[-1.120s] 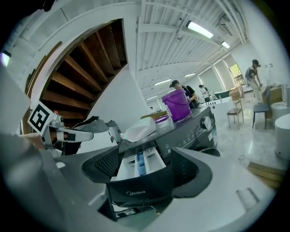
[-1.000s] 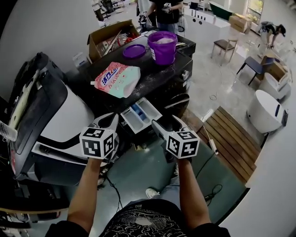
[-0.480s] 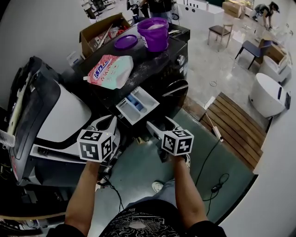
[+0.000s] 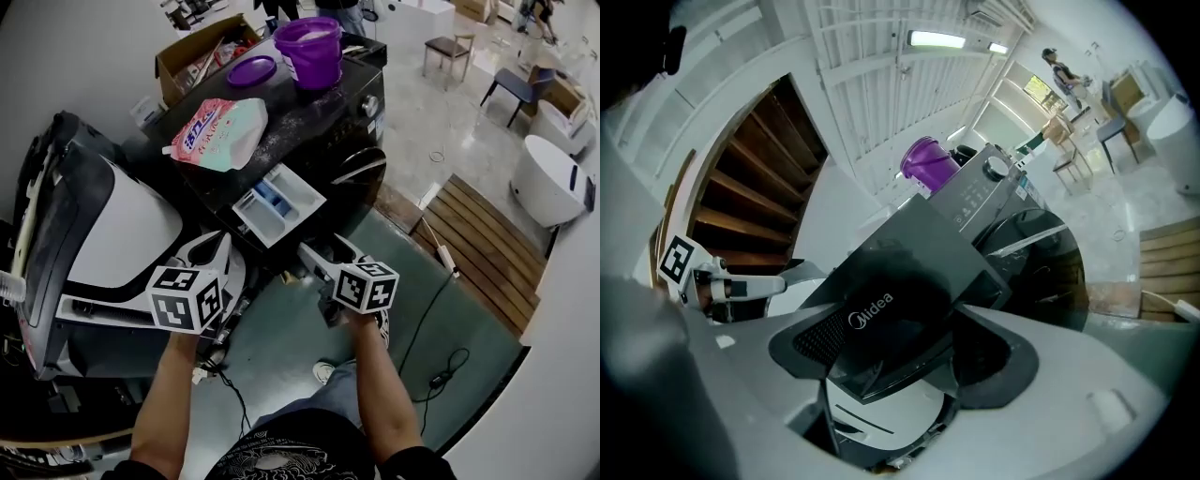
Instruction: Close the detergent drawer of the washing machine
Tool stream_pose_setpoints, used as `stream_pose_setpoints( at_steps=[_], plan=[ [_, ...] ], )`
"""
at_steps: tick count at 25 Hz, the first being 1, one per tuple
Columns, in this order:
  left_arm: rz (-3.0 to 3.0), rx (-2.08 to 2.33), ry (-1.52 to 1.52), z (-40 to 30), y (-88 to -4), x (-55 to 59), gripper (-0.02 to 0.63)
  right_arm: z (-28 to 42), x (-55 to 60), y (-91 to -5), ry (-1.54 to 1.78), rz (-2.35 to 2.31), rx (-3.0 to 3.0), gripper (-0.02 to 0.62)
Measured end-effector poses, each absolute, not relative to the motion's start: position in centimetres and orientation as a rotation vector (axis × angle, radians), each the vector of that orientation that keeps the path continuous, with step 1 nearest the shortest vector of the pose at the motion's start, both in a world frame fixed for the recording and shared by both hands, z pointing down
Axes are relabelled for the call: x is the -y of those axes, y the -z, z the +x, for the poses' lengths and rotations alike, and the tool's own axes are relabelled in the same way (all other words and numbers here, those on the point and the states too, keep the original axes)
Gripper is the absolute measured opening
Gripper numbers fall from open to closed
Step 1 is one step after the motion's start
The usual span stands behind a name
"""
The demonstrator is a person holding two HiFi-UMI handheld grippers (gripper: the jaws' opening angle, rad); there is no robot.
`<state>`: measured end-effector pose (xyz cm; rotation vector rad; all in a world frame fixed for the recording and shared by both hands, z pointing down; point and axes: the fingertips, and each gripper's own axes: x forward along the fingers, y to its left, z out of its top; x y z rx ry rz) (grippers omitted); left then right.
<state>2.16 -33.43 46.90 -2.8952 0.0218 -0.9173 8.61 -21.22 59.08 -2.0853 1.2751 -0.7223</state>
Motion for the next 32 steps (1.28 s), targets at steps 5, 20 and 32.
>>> stream_pose_setpoints(
  at_steps=[5,20,32],
  plan=[
    [-2.905,-0.061,0.932,1.6,-47.2,34.6,0.000,8.7,21.9,-59.0,0.710,-2.015,-1.276,0.364],
    [-2.927,-0.095,0.926,1.9,-47.4,34.7,0.000,8.7,22.3,-59.0,0.729,-1.931,-1.302,0.347],
    [-2.952,-0.157,0.933,2.0,-47.5,35.2,0.000,9.8,23.0,-59.0,0.759,-1.881,-1.318,0.341]
  ],
)
